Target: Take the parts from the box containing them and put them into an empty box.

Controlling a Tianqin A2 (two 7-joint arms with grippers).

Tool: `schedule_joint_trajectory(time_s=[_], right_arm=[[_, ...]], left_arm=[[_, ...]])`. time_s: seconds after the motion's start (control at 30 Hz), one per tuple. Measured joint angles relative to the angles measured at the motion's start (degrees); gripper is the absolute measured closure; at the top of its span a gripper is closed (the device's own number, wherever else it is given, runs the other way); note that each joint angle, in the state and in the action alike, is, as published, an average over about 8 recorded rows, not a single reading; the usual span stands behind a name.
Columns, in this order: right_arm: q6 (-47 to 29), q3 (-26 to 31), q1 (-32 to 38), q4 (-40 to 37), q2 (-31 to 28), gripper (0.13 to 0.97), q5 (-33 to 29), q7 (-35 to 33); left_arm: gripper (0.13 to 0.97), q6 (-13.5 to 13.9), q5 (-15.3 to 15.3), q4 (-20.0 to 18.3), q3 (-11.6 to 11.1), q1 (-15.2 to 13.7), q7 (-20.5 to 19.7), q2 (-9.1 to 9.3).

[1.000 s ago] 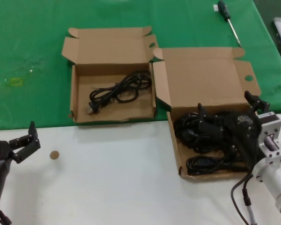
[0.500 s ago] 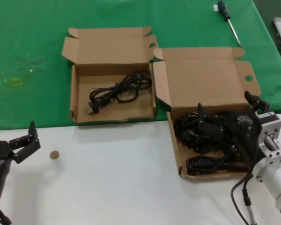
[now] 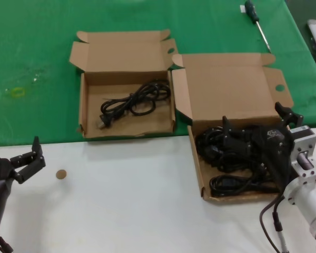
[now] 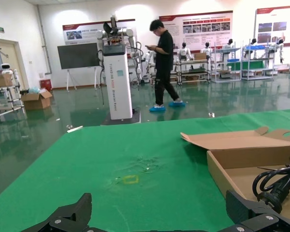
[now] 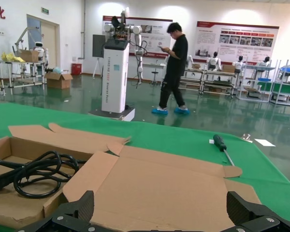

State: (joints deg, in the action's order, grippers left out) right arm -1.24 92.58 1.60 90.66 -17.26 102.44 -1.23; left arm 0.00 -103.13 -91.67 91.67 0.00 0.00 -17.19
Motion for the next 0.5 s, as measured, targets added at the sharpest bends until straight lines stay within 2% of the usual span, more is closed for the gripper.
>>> schedule_joint_trajectory(time_s=[0.5], right_arm=[[0.0,0.0,0.0,0.0,0.0,0.129,0.0,0.0]], left_arm=[[0.132,0.0,0.0,0.0,0.0,0.0,0.0,0.0]])
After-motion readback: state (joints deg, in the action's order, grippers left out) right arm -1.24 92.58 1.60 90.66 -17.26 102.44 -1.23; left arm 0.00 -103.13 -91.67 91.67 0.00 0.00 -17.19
